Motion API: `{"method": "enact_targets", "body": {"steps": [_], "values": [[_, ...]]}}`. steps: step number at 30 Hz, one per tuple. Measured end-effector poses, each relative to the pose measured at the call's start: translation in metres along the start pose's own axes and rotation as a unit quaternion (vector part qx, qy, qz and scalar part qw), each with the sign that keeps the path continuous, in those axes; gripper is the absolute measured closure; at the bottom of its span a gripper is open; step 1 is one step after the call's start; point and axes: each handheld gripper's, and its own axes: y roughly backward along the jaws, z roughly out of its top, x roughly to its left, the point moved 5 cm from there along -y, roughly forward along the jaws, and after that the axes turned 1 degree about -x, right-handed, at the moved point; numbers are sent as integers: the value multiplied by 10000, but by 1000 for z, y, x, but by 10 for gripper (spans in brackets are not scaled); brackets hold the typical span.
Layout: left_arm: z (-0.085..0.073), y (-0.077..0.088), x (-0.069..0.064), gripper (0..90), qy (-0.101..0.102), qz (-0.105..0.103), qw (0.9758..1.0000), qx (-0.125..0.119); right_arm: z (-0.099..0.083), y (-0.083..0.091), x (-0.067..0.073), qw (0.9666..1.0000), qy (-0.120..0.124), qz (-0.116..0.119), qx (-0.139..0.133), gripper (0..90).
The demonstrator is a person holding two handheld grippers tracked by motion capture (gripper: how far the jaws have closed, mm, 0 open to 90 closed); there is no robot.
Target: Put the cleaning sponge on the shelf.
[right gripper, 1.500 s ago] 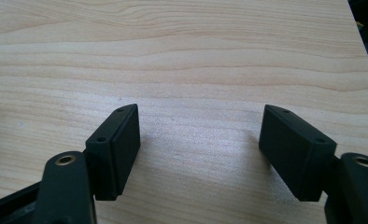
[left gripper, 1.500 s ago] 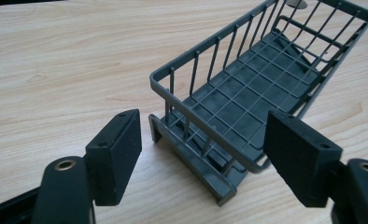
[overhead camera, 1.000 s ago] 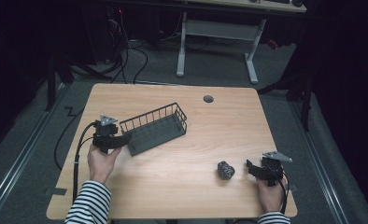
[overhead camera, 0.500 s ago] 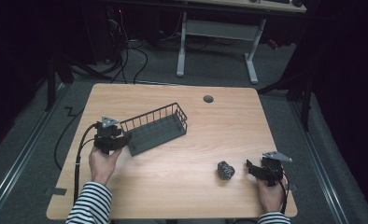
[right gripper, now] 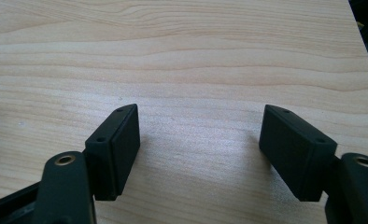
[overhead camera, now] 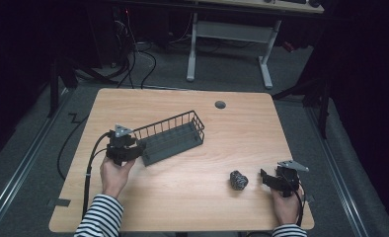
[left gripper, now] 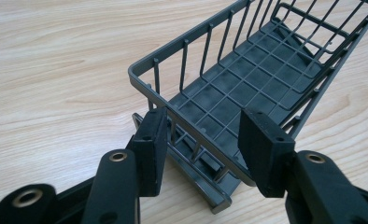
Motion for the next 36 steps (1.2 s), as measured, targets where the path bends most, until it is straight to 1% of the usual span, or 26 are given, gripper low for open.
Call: {"method": "enact_targets", "body": {"steps": [1,2,3,4,5,7,9,10,11,12,13,15,16,17,18,23,24,26,27,28,33,36], "values": [[1,-1,-5,531,-21,-27,10000,-3,0,0,0,10000,0,-1,0,292],[1,-1,-5,531,-21,-27,10000,-3,0,0,0,10000,0,-1,0,292],[1,-3,-10,531,-58,-56,10000,14,0,0,0,10000,-1,-1,1,292],[1,-3,-10,531,-58,-56,10000,14,0,0,0,10000,-1,-1,1,292],[3,-5,-16,532,-103,-100,9999,48,0,0,0,10000,-2,1,-1,291],[3,-6,-19,531,-118,-106,9999,53,0,0,0,10000,-3,3,-1,291],[5,-9,-26,531,-149,-148,9998,51,0,0,0,10000,-3,3,-1,291],[5,-9,-26,531,-149,-148,9998,51,0,0,0,10000,-3,3,-2,291],[6,-11,-32,531,-184,-182,9996,60,0,0,0,10000,-3,3,-1,291],[6,-11,-32,531,-184,-182,9996,60,0,0,0,10000,-3,3,-1,291],[7,-13,-37,531,-177,-241,9995,46,0,0,0,10000,-3,3,0,291],[8,-16,-42,530,-159,-317,9994,28,0,0,0,10000,-3,3,0,291],[8,-16,-42,530,-159,-317,9994,28,0,0,0,10000,-3,4,-1,291],[9,-20,-46,530,-138,-362,9993,4,0,0,0,10000,-3,5,-1,291],[9,-20,-46,529,-138,-362,9993,4,0,0,0,10000,-3,5,-1,291],[13,-26,-58,530,-173,-459,9988,7,0,0,0,10000,-18,10,1,290],[13,-26,-58,530,-173,-459,9988,7,0,0,0,10000,-18,10,1,290],[14,-28,-63,530,-194,-489,9986,13,0,0,0,10000,-4,9,-1,290],[15,-30,-67,530,-238,-498,9985,49,0,0,0,10000,-4,9,-2,290],[15,-30,-67,530,-238,-498,9985,49,0,0,0,10000,-4,9,-2,290],[19,-35,-79,530,-392,-560,9976,105,0,0,0,10000,-3,6,-1,290],[20,-36,-83,530,-420,-597,9973,112,0,0,0,10000,-3,6,0,290]]}}
